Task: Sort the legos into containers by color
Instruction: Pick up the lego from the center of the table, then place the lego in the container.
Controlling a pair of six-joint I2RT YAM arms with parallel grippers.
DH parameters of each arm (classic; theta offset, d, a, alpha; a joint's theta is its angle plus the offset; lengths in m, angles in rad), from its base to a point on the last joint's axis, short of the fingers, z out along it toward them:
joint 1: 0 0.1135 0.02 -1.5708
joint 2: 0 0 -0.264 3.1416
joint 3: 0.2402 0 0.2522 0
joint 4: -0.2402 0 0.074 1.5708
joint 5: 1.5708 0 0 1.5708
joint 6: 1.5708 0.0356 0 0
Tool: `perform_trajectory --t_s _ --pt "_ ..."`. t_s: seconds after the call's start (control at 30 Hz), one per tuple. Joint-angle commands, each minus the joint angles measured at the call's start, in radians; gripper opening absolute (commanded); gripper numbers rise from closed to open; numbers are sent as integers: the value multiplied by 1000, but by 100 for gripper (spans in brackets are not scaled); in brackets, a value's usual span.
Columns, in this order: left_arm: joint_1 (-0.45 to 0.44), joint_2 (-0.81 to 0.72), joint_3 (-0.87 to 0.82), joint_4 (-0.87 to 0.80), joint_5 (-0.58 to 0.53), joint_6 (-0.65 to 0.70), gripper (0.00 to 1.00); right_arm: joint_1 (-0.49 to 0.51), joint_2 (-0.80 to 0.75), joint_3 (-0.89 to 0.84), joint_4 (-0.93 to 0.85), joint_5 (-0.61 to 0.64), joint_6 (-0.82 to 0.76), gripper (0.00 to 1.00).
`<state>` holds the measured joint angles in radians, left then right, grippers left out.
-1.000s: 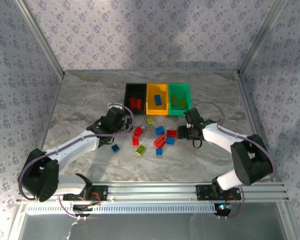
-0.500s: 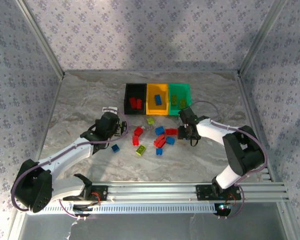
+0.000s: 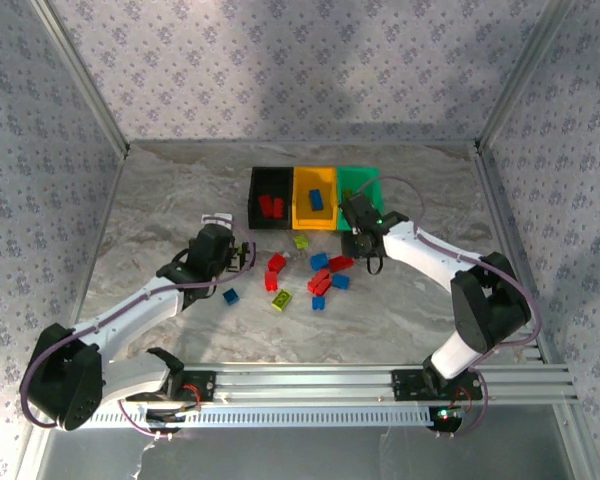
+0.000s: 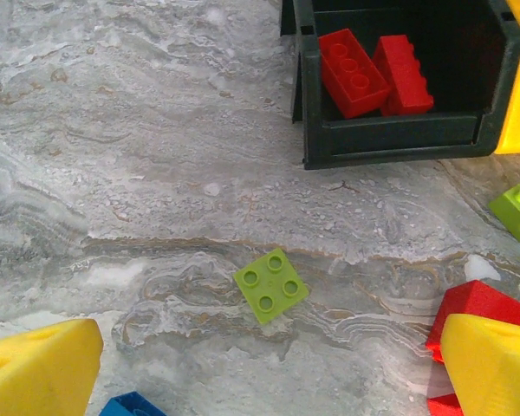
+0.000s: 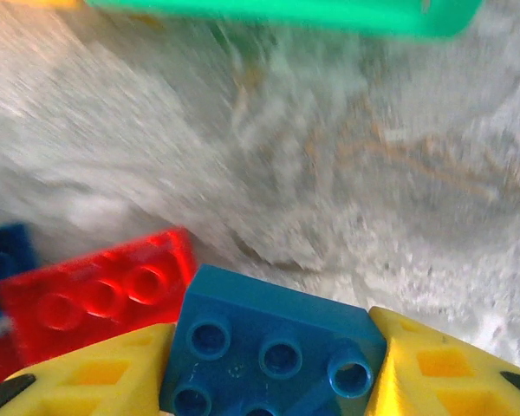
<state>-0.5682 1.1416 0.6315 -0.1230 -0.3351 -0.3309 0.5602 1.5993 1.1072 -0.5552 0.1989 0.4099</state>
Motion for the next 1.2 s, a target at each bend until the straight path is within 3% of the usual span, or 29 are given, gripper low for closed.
perform_trajectory --t_s 0.0,0.3,0.5,0.7,0.93,1.17 --pt "12 10 14 8 17 -8 100 16 75 140 -36 -2 -53 49" --pt "33 9 -1 10 10 -16 100 37 424 627 -104 -16 -138 51" --pt "40 14 -5 17 14 -16 100 33 546 824 -182 -1 -151 68" --pt "41 21 -3 20 33 -20 100 67 429 688 -140 5 -143 70" --pt "42 49 9 23 90 -24 100 101 182 327 -54 -8 -63 69" --pt "46 41 3 31 101 -23 100 92 37 68 -14 -20 34 69"
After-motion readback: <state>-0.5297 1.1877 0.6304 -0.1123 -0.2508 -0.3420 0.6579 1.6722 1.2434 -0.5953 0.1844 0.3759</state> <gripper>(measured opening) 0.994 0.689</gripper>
